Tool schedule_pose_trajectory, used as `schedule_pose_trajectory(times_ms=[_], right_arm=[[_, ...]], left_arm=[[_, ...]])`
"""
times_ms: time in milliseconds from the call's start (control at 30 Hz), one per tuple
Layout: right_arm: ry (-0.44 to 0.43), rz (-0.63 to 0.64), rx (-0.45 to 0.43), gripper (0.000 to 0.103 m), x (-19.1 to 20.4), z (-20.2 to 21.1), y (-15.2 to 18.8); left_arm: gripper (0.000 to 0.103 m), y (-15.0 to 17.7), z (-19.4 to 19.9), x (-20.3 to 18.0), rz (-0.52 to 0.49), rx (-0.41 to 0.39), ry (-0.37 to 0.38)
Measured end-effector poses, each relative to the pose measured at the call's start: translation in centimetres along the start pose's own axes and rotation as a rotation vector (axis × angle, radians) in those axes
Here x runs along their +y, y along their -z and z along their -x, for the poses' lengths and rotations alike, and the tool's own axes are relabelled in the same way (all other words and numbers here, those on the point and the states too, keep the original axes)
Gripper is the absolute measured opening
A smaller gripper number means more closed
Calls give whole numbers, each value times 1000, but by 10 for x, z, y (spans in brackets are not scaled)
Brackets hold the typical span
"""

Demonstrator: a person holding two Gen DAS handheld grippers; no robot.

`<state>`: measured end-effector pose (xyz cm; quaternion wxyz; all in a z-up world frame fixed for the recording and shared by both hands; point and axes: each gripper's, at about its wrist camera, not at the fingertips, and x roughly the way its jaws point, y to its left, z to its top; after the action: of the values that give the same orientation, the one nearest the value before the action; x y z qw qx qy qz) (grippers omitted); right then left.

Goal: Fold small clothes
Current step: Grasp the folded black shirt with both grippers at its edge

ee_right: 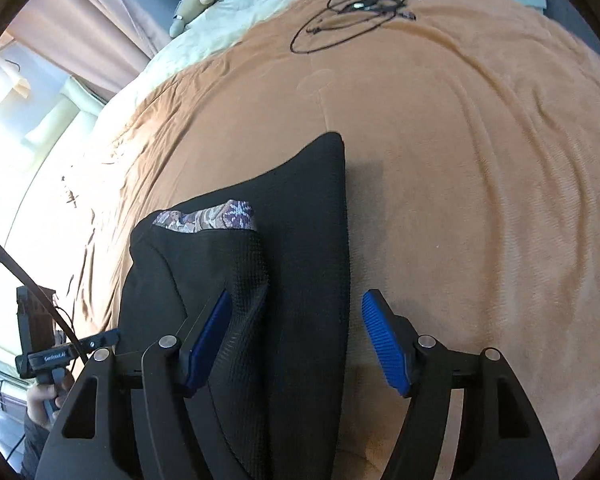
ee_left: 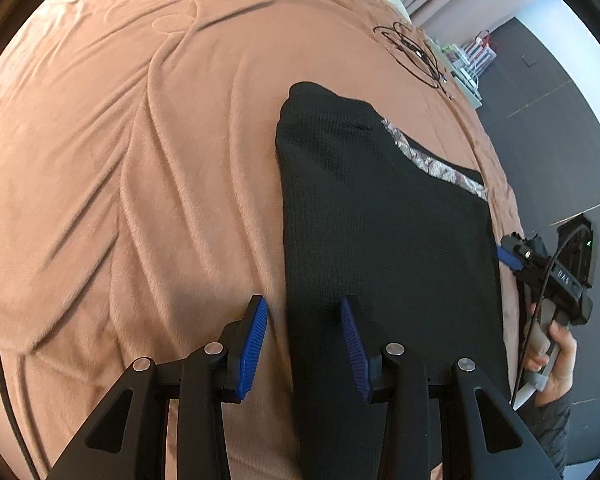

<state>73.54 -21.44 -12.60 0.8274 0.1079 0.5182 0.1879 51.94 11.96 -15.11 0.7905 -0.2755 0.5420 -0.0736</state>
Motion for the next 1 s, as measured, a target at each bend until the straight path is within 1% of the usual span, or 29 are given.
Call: schedule_pose_trajectory(times_ms=[133,367,400,600,667,733,767,800,833,867,900,933,1000], right_arm=[[-93,-46,85,66,-12,-20,-5],[-215,-72,104,66,-31,-34,-26],[-224,-66,107,66,-32,-37,-29],[-200,0,111,66,-28,-59,-44],[-167,19,113,57,-25,-65,-48],[-139,23,118,41,-24,-70,-52],[-132,28,119,37,-24,-72,-54],[-133,48,119,29,-22,-74,-54],[-110,68,120,22,-19,-74,-55],[-101,80,116,18,-17,-73,-54],[-102,90,108,14,-14,-70,-54],[-96,100,95,13,-11,-65,-53],[-83,123,67,12,-3,-55,-51]], left_arm=[[41,-14,-9,1,7,-4,1],[42,-45,-27,4,28,-7,39],[42,-49,-29,3,28,-13,42],[42,-76,-45,3,26,-27,50],[42,-83,-49,2,26,-38,54],[42,-91,-52,1,22,-47,50],[41,-94,-54,-1,15,-52,40],[39,-96,-56,-2,9,-58,30],[31,-98,-58,-4,4,-62,18],[23,-100,-58,-6,-3,-62,3],[20,-101,-58,-8,-9,-62,-4],[13,-101,-56,-10,-17,-65,-10],[11,-100,-48,-15,-40,-84,-18]])
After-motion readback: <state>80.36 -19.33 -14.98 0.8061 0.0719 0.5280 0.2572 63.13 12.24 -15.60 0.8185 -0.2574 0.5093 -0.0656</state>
